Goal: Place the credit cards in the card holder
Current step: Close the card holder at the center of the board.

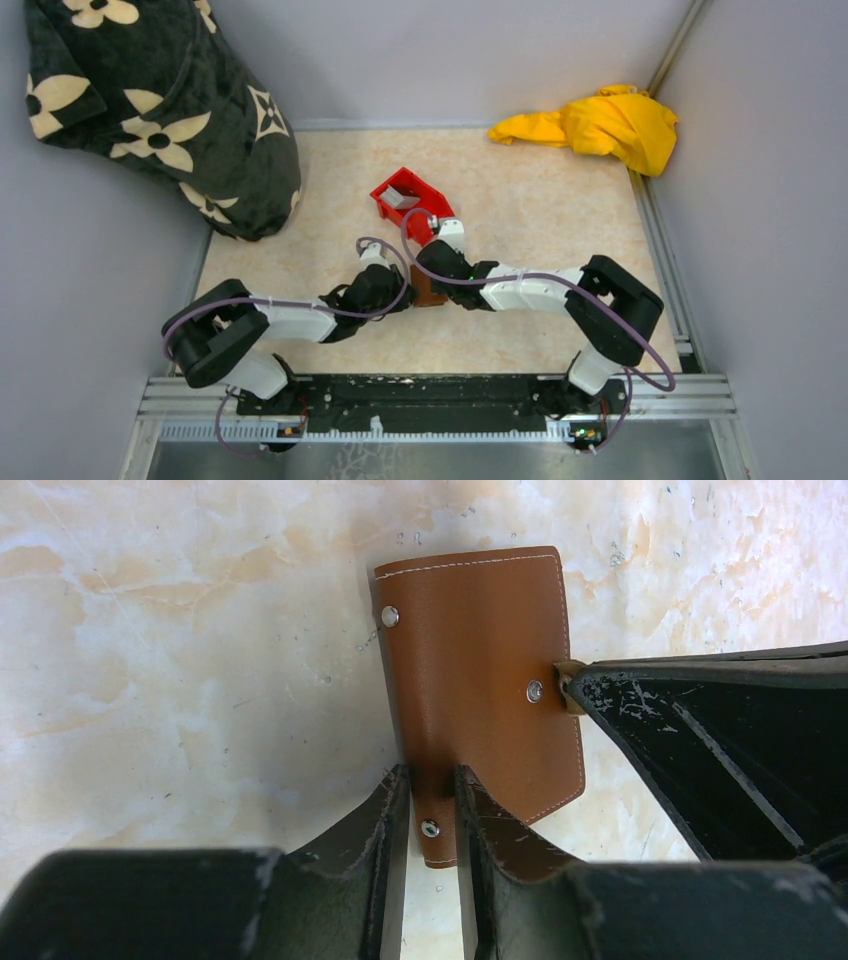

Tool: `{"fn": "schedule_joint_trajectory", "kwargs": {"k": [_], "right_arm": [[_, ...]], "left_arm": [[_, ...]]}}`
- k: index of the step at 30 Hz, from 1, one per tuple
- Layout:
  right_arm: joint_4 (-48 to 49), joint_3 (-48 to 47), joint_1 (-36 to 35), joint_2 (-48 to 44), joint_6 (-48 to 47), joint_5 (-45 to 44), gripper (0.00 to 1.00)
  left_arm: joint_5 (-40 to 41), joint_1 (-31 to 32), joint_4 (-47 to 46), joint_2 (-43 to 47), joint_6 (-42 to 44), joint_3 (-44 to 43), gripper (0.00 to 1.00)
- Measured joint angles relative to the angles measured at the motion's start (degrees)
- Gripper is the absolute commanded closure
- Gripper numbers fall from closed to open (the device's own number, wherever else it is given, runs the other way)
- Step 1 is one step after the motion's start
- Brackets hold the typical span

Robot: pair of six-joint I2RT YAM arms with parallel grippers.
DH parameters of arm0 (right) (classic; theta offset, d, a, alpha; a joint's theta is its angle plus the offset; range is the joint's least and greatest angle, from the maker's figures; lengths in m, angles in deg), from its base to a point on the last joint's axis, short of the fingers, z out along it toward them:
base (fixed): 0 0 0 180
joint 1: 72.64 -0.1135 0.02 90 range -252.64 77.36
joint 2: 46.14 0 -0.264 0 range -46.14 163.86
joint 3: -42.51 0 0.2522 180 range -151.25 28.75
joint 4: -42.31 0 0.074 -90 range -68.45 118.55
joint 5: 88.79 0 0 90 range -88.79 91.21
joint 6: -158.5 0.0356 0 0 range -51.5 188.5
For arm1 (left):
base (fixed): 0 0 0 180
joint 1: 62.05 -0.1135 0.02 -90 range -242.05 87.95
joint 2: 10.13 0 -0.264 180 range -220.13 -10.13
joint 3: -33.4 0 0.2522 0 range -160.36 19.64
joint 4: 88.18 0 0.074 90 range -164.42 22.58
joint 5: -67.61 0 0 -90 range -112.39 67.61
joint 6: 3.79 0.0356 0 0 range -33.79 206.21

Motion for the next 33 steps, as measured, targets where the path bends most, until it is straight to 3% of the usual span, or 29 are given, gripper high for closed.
{"fn": "schedule_joint_trajectory", "kwargs": {"k": [33], "right_arm": [[0.6,-2.3,0.0,3.4,-0.7,0.7,1.0]], "left_arm": [[-0.8,-0.3,-0.4,-0.2,0.0,0.0,0.72]]}}
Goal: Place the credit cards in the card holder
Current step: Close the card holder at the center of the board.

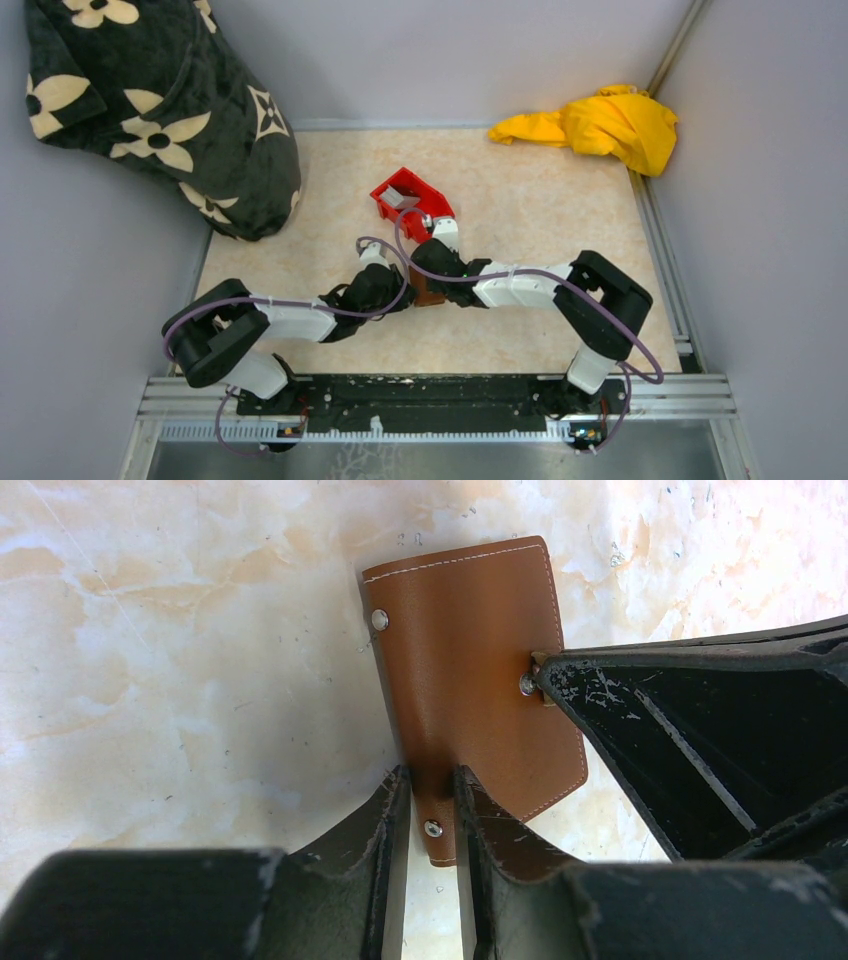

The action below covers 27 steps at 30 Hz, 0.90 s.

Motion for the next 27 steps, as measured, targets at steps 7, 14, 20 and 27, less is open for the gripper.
{"fn": "schedule_joint_trajectory", "kwargs": {"k": [7,14,20,27], "right_arm": [[0.1,-0.1,0.0,0.2,-0.2,-0.1,1.0],[0.4,-0.4,-0.2,0.7,-0.5,-0.9,1.0],[0.4,-0.4,-0.4,0.7,-0.7,-1.3,1.0],[0.4,-0.3,-0.9,0.7,-0.9,-1.7,1.0]], "left_arm": [[0.0,0.0,-0.3,-0.2,0.0,0.0,0.72],[-0.1,0.0,-0.8,-0.5,-0.7,0.0,0.73],[-0.5,-0.4,-2.0,-0.6,-2.7,0.7,0.73],[-2.1,-1.6,-6.5,-0.7,-7.0,3.5,0.74]]}}
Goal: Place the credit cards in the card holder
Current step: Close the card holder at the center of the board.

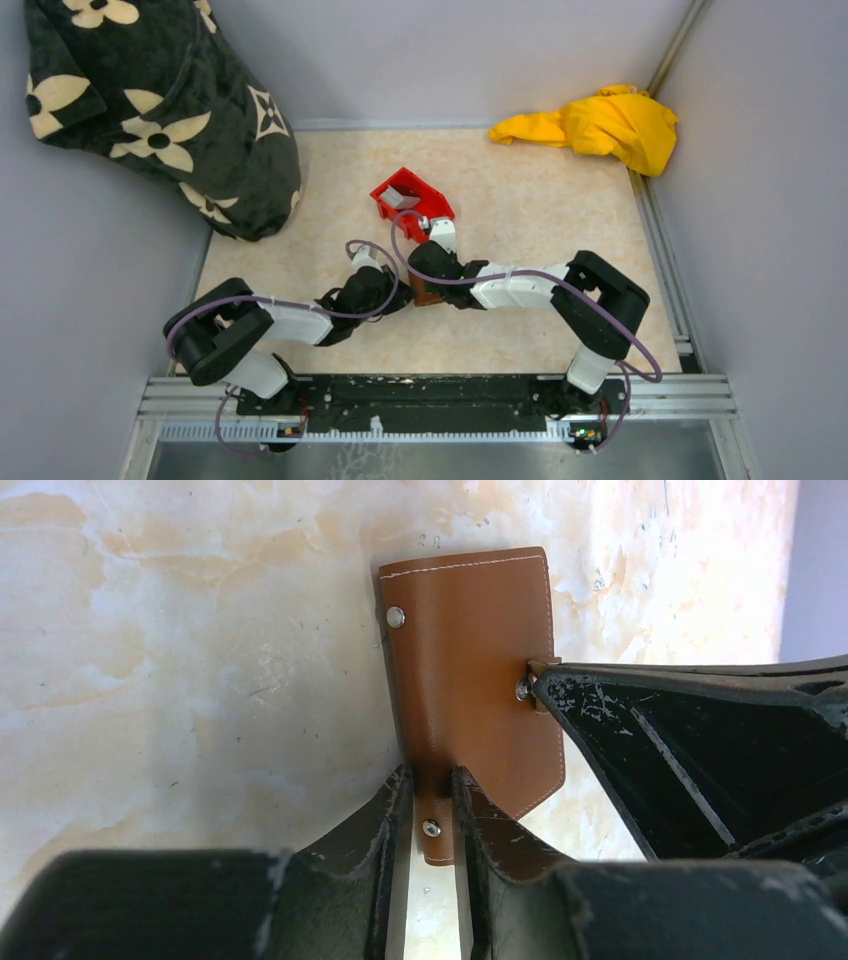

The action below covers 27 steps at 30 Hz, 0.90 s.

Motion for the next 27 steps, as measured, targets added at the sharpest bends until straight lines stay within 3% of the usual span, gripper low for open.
{"fn": "schedule_joint_trajectory", "kwargs": {"k": [27], "right_arm": [[-0.5,0.0,-1.0,0.0,-1.3,-1.7,1.0]], "left_arm": [[-4.1,-2.2,-5.0,-2.1,-3.4,1.3,0.74]]}}
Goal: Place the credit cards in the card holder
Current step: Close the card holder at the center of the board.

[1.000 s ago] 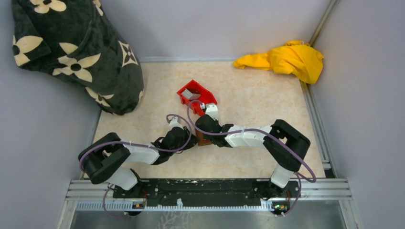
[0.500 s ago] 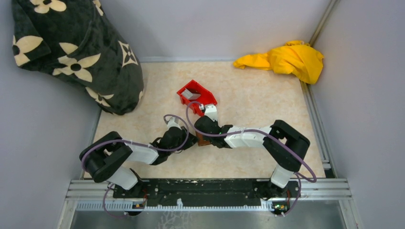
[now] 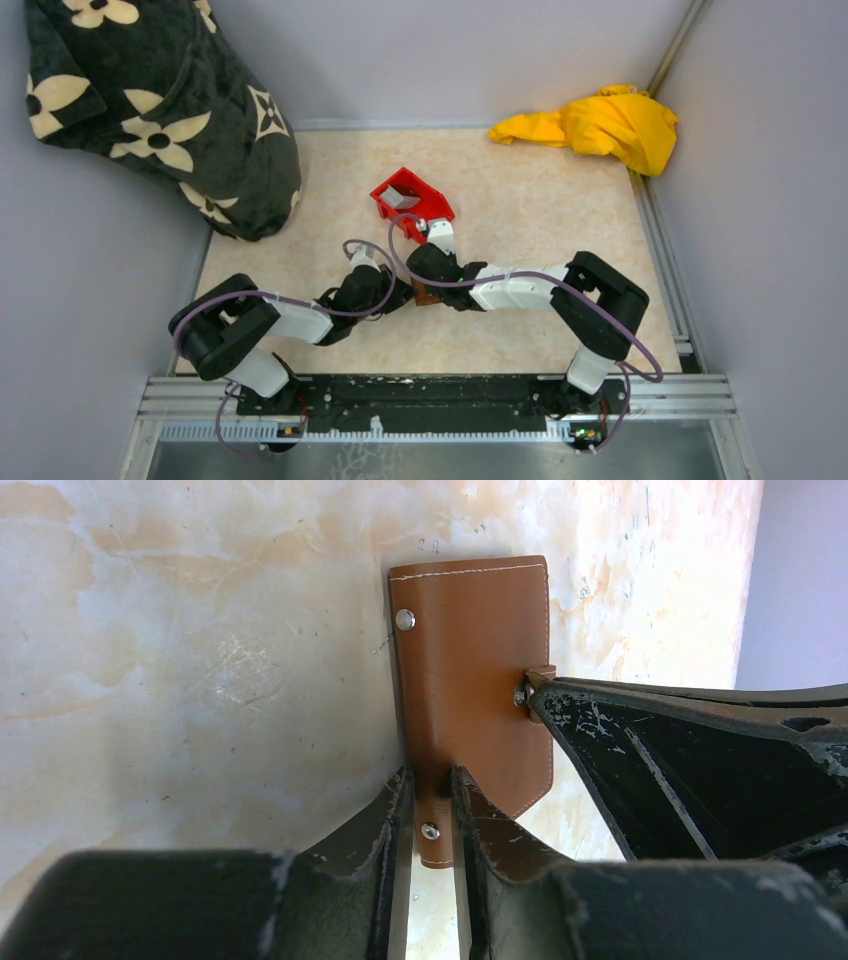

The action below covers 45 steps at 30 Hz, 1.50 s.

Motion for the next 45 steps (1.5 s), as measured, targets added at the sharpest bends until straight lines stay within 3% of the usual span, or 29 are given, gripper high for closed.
{"fn": "schedule_joint_trajectory", "kwargs": {"k": [45], "right_arm": [[-1.5,-3.8,-1.2,3.9,-3.0,-2.2,1.0]], "left_arm": [[-1.1,-0.9,-0.9,-0.7,0.0,0.0,0.74]]}}
